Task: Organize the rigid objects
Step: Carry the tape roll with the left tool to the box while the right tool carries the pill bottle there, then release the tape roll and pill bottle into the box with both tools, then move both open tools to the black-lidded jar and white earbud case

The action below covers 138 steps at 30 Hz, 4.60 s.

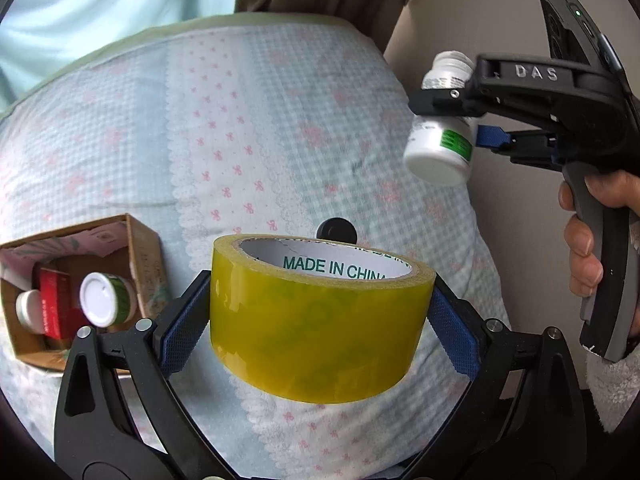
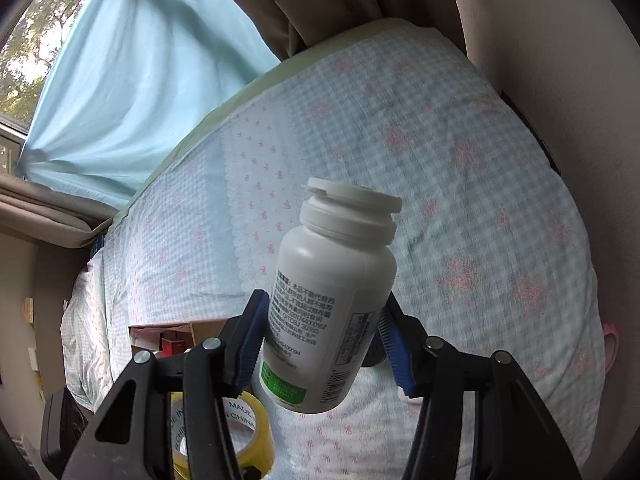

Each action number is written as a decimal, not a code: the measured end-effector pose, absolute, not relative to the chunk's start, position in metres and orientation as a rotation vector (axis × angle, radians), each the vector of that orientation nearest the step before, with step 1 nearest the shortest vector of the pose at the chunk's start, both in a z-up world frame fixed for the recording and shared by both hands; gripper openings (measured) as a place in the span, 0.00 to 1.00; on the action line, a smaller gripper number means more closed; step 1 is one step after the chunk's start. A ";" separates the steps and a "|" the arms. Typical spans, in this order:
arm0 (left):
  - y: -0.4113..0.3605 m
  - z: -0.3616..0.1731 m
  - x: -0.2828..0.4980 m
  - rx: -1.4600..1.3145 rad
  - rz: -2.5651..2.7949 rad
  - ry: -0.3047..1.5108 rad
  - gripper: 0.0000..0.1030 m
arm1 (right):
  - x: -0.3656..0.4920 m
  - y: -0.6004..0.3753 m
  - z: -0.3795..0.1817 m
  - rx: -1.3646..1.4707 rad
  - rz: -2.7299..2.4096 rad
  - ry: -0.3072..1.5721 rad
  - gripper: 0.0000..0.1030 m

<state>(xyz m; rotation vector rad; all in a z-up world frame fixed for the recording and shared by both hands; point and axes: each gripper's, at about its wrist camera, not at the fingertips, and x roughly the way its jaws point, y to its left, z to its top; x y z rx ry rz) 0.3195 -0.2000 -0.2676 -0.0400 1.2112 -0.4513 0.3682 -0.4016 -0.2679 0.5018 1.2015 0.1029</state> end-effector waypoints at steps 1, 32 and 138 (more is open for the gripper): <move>-0.194 -0.257 0.315 -0.048 -0.441 1.194 0.96 | 0.362 -0.397 -0.256 0.484 0.111 1.192 0.49; 0.155 -0.185 0.283 -0.116 -0.297 1.083 0.96 | 0.259 -0.094 -0.201 0.438 0.222 1.165 0.49; -0.156 -0.241 0.277 0.385 -0.550 1.044 1.00 | 0.158 -0.317 -0.275 0.190 -0.305 1.228 1.00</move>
